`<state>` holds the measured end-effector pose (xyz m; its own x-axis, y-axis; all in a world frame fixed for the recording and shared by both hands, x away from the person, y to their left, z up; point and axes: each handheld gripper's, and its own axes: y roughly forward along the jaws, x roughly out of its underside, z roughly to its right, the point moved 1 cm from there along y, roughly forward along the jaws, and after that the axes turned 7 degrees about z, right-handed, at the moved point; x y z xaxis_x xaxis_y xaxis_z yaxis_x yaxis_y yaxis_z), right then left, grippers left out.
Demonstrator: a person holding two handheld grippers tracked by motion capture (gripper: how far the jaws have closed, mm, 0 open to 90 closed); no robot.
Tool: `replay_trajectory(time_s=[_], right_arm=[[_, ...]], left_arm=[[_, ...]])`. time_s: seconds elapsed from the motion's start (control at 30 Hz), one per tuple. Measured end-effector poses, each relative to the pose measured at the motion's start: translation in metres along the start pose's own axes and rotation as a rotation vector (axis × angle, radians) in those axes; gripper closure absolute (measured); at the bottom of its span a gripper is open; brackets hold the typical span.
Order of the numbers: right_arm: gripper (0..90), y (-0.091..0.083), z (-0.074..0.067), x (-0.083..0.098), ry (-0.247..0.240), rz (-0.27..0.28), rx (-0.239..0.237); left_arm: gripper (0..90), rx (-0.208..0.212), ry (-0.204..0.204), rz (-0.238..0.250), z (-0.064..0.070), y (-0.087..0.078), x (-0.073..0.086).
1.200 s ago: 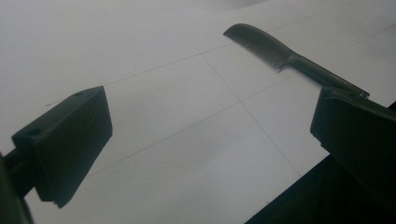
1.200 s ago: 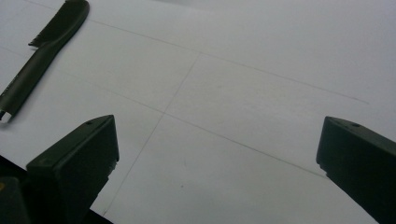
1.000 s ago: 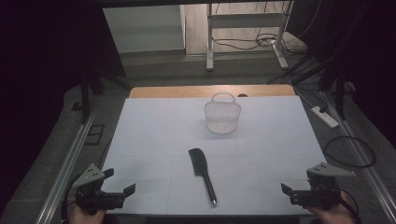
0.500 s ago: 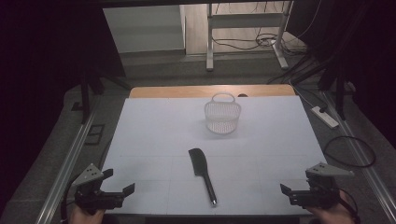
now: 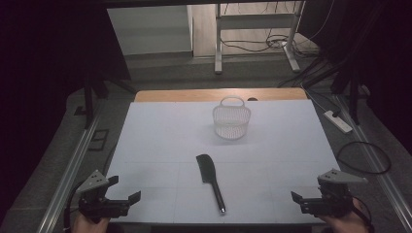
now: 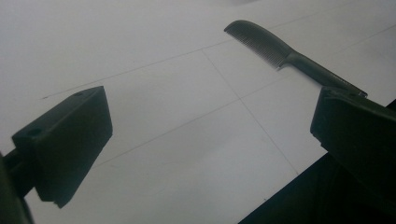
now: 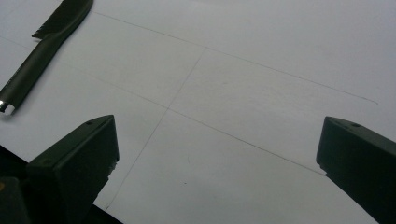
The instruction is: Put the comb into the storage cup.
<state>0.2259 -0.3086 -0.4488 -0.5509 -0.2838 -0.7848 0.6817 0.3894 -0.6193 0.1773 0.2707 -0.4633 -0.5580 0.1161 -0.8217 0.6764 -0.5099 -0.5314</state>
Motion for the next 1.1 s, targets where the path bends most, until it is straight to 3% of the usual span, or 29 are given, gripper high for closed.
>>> replay_trajectory(time_s=[0.33, 0.63, 0.8, 1.1], right_arm=[[0.0, 0.001, 0.000, 0.000, 0.000, -0.006, 0.000], [0.0, 0.001, 0.000, 0.000, -0.004, -0.009, -0.002], [0.0, 0.001, 0.000, 0.000, -0.007, -0.010, -0.003], [0.0, 0.001, -0.001, 0.000, -0.014, -0.007, -0.007]], left_arm=[[0.0, 0.018, -0.004, -0.013, 0.000, 0.002, -0.002], [0.0, 0.040, 0.022, -0.023, 0.005, 0.007, -0.007], [0.0, 0.078, 0.028, -0.041, 0.006, 0.011, -0.008], [0.0, 0.109, 0.052, -0.054, 0.011, 0.020, -0.016]])
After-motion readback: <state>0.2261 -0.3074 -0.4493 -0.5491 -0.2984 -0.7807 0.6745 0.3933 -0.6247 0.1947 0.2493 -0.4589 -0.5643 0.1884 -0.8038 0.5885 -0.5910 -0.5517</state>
